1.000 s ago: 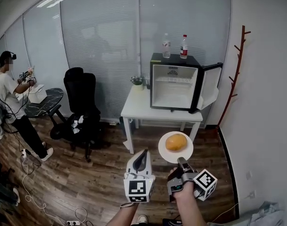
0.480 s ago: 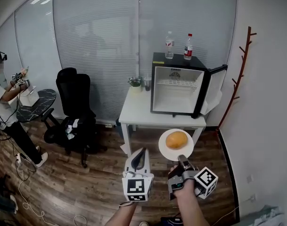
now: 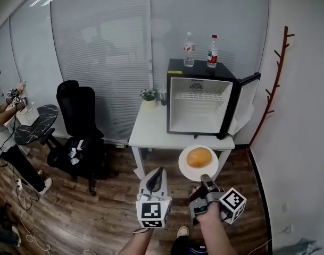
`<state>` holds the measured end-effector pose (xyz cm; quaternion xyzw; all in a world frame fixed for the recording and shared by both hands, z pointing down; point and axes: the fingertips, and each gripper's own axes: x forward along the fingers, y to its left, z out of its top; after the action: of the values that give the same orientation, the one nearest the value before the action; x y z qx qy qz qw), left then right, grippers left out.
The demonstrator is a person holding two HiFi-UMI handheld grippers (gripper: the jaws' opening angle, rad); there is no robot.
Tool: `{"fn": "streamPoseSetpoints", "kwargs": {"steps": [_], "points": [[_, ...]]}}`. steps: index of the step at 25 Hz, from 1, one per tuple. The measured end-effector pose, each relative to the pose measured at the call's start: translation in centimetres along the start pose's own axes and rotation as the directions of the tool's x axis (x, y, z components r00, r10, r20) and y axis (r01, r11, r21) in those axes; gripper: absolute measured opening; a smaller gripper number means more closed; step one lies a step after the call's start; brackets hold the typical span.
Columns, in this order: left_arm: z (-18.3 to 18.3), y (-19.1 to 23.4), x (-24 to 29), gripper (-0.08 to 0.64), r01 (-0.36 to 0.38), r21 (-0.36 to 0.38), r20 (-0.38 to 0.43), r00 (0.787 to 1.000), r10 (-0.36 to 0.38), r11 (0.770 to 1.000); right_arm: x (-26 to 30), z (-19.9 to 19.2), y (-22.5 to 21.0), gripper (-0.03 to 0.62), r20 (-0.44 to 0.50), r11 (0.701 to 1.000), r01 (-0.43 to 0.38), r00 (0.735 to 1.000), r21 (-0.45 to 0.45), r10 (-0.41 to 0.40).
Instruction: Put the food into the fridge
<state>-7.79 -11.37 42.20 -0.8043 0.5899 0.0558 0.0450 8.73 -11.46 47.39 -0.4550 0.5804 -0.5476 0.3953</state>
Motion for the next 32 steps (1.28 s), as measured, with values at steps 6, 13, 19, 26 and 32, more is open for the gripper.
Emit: {"fn": "streamPoseSetpoints", "kwargs": {"steps": [6,13,19,26,32], "points": [[-0.6,-0.3,8.3,0.026,-0.022,0.000,-0.011,1.000,0.022,1.000,6.7,5.0,0.0,0.035,-0.012,1.000,0.011,1.000,0.002,-0.011],[-0.6,-0.7,17.3,0.026,-0.046,0.017,-0.009,0.999,0.047,0.999,14.1,10.4,0.7,0.035,-0.034,1.000,0.009,0.999,0.009,-0.009],[-1.2,-0.5,22.8,0.026,-0.078,0.032,-0.012,0.997,0.079,0.996,19.4,13.5,0.2,0.035,-0.059,1.000,0.017,0.998,0.014,-0.016],[-2.6,1.5,27.4,0.026,-0.100,0.030,-0.028,0.995,0.101,0.995,24.8,14.3,-0.4,0.035,-0.089,0.999,0.040,0.995,0.014,-0.039],[-4.0,4.7,31.7,0.026,-0.095,0.018,-0.030,0.995,0.096,0.995,30.3,13.6,-0.4,0.035,-0.100,0.999,0.048,0.994,-0.006,-0.048]]}}
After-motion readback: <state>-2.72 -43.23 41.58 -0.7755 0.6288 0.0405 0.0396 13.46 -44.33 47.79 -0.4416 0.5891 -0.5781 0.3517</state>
